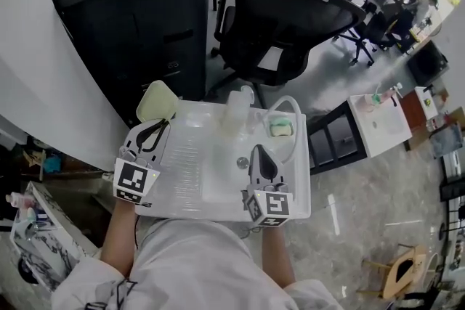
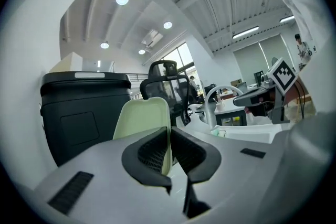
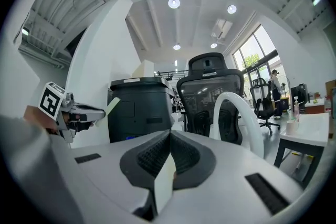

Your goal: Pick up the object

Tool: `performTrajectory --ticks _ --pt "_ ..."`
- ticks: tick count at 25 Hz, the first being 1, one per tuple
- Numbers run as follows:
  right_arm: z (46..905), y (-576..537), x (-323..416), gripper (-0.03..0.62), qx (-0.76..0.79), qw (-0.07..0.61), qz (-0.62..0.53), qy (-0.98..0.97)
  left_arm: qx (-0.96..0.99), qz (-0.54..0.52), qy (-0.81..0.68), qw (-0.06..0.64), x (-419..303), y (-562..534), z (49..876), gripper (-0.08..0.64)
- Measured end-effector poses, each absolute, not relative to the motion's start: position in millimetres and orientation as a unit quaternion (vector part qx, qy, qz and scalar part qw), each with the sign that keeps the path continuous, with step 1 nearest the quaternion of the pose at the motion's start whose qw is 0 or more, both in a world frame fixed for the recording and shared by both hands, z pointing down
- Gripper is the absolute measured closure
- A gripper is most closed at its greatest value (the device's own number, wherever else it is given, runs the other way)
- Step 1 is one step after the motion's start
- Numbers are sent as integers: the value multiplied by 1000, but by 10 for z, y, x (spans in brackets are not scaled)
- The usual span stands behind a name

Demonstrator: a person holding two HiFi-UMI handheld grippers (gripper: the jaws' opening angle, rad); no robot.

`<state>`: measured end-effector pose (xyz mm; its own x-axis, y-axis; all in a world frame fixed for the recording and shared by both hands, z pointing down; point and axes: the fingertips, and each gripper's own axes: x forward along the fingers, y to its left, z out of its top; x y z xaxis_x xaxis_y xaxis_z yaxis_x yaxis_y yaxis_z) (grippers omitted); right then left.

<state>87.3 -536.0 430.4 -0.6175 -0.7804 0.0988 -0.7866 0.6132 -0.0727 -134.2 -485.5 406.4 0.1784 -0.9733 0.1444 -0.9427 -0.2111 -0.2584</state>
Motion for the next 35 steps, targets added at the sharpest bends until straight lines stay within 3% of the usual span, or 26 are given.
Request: performTrajectory --ticks 13,35 --pt "4174 -5469 799 588 435 21 51 -899 -751 -71 654 53 -1639 -4696 3822 522" --pt "4111 -5382 686 588 417 33 40 -907 -748 -51 660 50 -1694 -4592 3766 522"
